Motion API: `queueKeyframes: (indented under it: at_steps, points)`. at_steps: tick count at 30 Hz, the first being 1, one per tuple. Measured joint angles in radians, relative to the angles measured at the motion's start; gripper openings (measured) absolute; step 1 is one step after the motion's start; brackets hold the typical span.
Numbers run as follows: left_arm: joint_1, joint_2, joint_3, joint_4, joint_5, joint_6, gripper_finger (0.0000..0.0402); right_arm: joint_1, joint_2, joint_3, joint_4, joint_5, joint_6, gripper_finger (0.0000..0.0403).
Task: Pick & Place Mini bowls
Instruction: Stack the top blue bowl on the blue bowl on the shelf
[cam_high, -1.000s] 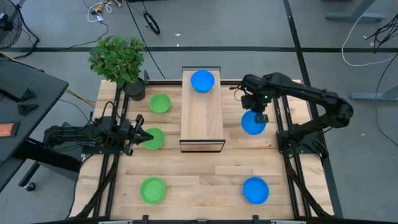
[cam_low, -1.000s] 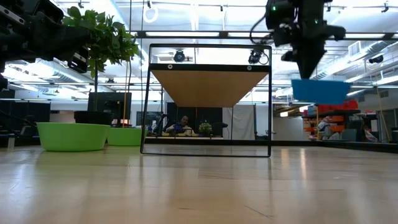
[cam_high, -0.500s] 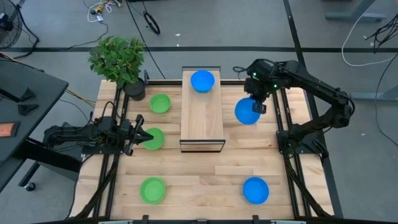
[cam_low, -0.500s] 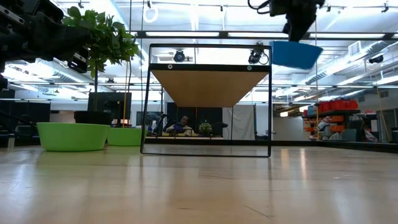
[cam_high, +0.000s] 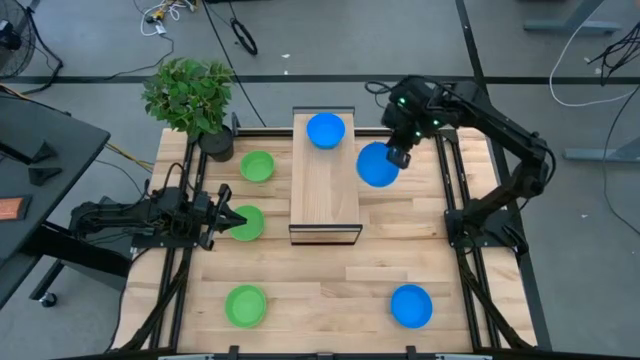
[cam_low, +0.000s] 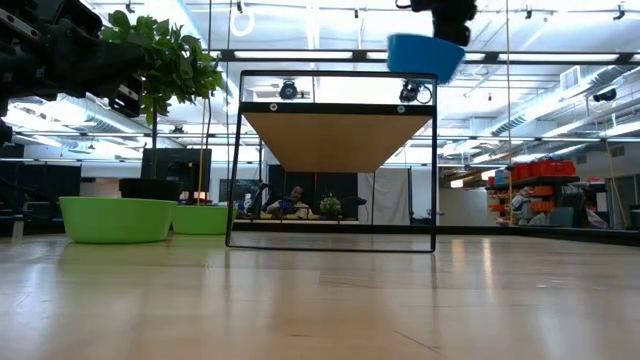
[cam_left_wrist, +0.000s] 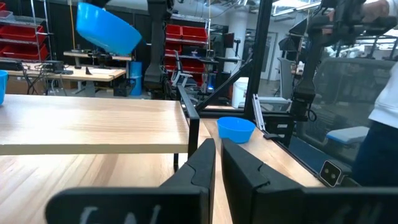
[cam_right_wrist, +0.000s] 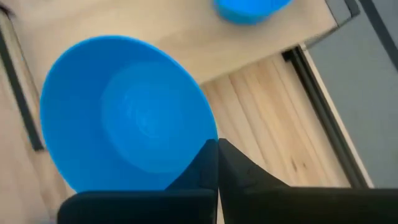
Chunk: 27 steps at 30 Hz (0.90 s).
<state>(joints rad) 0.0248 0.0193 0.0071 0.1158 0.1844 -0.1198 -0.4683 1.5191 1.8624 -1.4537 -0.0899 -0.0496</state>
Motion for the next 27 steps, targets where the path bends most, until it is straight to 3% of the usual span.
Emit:
queueKeyframes:
  at_steps: [13, 20, 27]
  points:
    - [0.000, 0.000, 0.000, 0.000, 0.000, 0.000, 0.0030, -0.003, 0.221, 0.297, 0.034, -0.060, 0.201, 0.0000]
    - [0.000, 0.000, 0.000, 0.000, 0.000, 0.000, 0.0030, -0.008, 0.285, 0.327, 0.117, -0.060, 0.310, 0.0000]
    - [0.000, 0.000, 0.000, 0.000, 0.000, 0.000, 0.0030, -0.039, 0.320, 0.328, 0.205, -0.059, 0.520, 0.0000]
